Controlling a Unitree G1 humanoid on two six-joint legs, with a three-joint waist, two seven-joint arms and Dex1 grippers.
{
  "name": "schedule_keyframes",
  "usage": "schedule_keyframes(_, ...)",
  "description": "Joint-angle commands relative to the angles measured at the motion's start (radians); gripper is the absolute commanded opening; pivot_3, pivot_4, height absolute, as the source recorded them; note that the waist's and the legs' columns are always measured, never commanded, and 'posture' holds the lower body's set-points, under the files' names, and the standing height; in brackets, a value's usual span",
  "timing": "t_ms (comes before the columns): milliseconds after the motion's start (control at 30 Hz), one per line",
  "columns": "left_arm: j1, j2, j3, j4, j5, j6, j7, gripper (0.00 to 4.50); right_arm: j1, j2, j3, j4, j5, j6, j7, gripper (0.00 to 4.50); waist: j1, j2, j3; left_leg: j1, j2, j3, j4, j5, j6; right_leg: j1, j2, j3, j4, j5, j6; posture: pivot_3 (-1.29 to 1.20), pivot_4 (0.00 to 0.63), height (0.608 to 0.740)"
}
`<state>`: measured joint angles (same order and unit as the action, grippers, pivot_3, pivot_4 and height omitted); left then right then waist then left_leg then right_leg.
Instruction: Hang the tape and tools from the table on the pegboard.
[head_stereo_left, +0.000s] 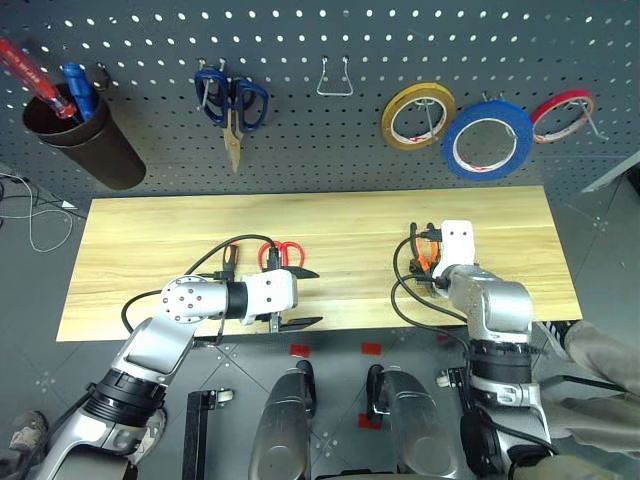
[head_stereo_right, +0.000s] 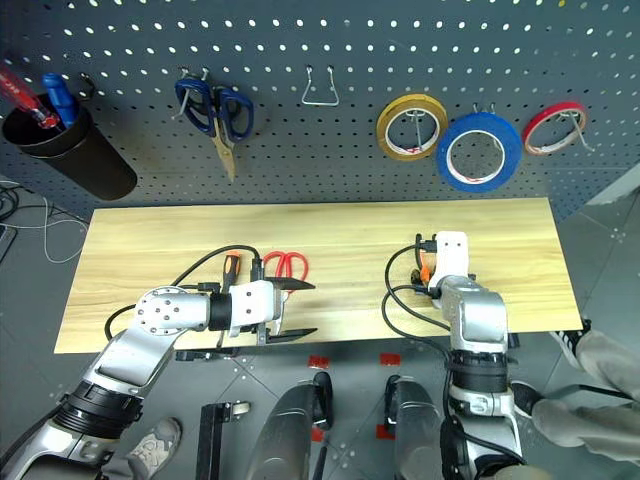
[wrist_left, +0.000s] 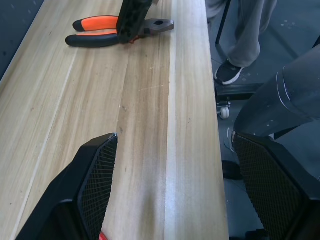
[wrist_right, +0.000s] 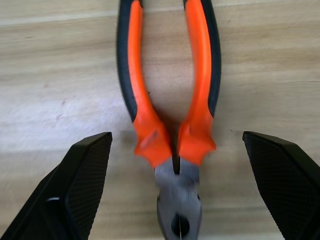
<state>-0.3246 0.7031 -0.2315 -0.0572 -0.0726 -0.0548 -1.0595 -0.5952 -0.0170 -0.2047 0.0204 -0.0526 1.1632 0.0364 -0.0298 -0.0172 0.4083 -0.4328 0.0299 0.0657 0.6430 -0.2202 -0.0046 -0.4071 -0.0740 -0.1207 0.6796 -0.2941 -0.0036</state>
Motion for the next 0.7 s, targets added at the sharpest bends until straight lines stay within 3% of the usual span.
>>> schedule_keyframes(33,0.009,-0.003,-0.001,-0.021,0.002,-0.017,-0.003,3.9,-0.03,0.002,-0.022,0.069,0.033,-0.038,-0.013,4.46,0.0,0.0,0.0,0.0,0.0,0.0,0.0,0.0,0.0,0.0,0.0,0.0,0.0,0.0,0.0,-0.07,0.387,0.74)
schedule_keyframes(200,0.006,-0.01,-0.003,-0.013,0.005,-0.023,-0.001,3.9,-0.051,-0.032,0.024,0.157,0.04,-0.083,0.01,4.46,-0.001,0.0,-0.001,0.0,0.001,0.0,0.001,0.0,0.0,0.0,0.0,0.0,0.001,0.0,0.0,-0.08,0.382,0.74)
schedule_keyframes(300,0.008,-0.019,-0.002,-0.008,-0.002,-0.018,0.001,3.9,-0.062,-0.084,0.113,0.149,0.027,-0.092,0.056,3.85,-0.001,0.0,-0.001,0.0,0.001,0.0,0.002,0.0,0.0,0.0,0.0,0.0,0.002,0.0,0.0,-0.08,0.377,0.74)
schedule_keyframes(433,0.013,-0.031,0.009,-0.009,-0.021,0.014,0.0,3.9,-0.07,-0.127,0.195,0.114,0.021,-0.08,0.087,2.56,-0.002,0.0,-0.001,0.0,0.001,0.0,0.002,0.0,0.0,0.0,0.001,0.0,0.002,0.0,0.0,-0.09,0.366,0.74)
schedule_keyframes(567,0.027,-0.028,0.02,-0.003,-0.021,0.018,0.004,3.9,-0.054,-0.129,0.236,0.052,0.031,-0.061,0.093,2.56,-0.003,0.0,-0.001,0.0,0.001,0.0,0.001,0.0,0.0,0.0,0.001,0.0,0.001,0.0,0.0,-0.1,0.361,0.74)
schedule_keyframes(700,0.071,-0.039,0.082,-0.033,-0.076,0.1,0.048,3.9,0.023,-0.104,0.297,-0.181,0.025,-0.07,0.08,2.56,-0.003,0.0,-0.001,0.0,0.001,0.0,0.001,0.0,0.0,-0.001,0.001,0.0,0.001,0.0,0.0,-0.09,0.352,0.74)
